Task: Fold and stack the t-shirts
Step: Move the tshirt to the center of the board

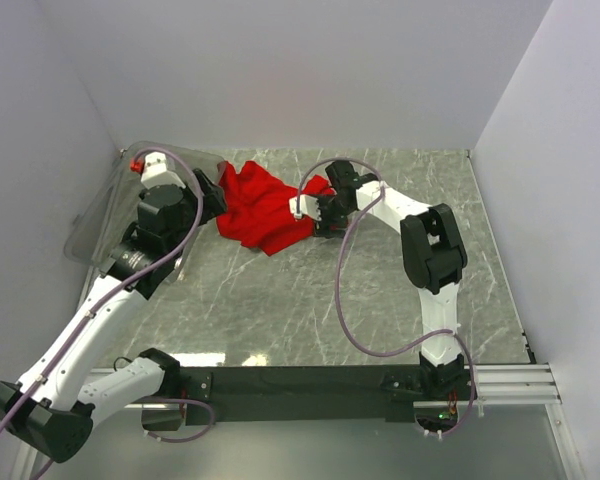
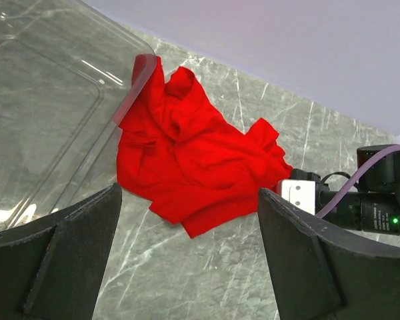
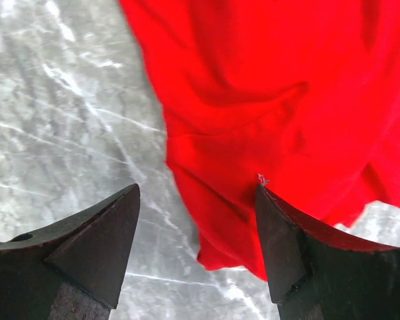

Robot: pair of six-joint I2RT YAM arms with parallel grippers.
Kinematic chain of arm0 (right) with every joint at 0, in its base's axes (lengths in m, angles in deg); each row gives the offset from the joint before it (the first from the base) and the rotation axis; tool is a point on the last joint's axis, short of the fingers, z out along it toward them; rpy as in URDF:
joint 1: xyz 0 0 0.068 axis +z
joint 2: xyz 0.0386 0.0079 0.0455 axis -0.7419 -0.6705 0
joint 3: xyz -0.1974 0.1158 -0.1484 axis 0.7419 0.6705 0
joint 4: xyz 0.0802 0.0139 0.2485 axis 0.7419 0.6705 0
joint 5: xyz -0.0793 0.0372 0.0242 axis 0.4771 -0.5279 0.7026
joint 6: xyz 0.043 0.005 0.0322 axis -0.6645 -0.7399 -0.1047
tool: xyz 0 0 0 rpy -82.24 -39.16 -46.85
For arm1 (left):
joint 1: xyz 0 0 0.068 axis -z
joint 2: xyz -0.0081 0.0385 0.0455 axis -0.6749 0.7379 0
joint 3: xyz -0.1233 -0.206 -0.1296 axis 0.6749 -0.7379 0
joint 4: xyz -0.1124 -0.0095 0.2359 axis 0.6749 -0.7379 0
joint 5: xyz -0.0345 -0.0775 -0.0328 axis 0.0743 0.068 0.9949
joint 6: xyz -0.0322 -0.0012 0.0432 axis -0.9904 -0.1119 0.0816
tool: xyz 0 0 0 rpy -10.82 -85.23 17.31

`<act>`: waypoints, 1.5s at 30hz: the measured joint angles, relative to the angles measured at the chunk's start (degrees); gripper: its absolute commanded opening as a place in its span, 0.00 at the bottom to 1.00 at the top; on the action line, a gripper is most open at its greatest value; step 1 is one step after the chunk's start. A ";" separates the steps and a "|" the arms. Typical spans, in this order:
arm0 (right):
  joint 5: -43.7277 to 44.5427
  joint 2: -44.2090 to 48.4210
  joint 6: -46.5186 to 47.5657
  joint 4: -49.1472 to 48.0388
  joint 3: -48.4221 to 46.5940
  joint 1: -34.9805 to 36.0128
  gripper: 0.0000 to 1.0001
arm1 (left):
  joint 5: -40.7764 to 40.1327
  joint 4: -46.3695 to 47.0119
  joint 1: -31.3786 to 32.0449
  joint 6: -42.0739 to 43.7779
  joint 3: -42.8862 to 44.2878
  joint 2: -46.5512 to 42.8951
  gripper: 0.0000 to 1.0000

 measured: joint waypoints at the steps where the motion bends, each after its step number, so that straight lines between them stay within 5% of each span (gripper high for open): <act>1: 0.02 -0.02 0.04 0.35 0.04 0.04 0.76 | 0.04 0.02 0.00 -0.02 0.00 0.15 0.88; 9: 0.13 -2.49 -1.18 0.70 -3.87 0.81 0.72 | 0.85 0.00 -0.02 -0.37 -0.15 1.31 0.88; 16: -0.04 -3.23 -2.27 0.90 -4.31 1.29 0.58 | 1.29 -0.04 -0.07 -2.01 -3.08 0.94 0.88; 26: -1.68 -3.06 -6.64 0.42 -3.74 1.70 0.02 | 1.49 -0.17 -0.22 -3.32 -4.72 0.39 0.88; 34: -7.17 4.63 -19.98 -1.53 -3.45 0.52 0.00 | 1.55 0.00 -0.28 -4.55 -7.72 -1.73 0.88; 45: -20.63 34.75 -56.41 -18.53 11.87 -7.52 0.00 | 3.41 2.23 -0.59 -4.68 -8.44 -1.22 0.88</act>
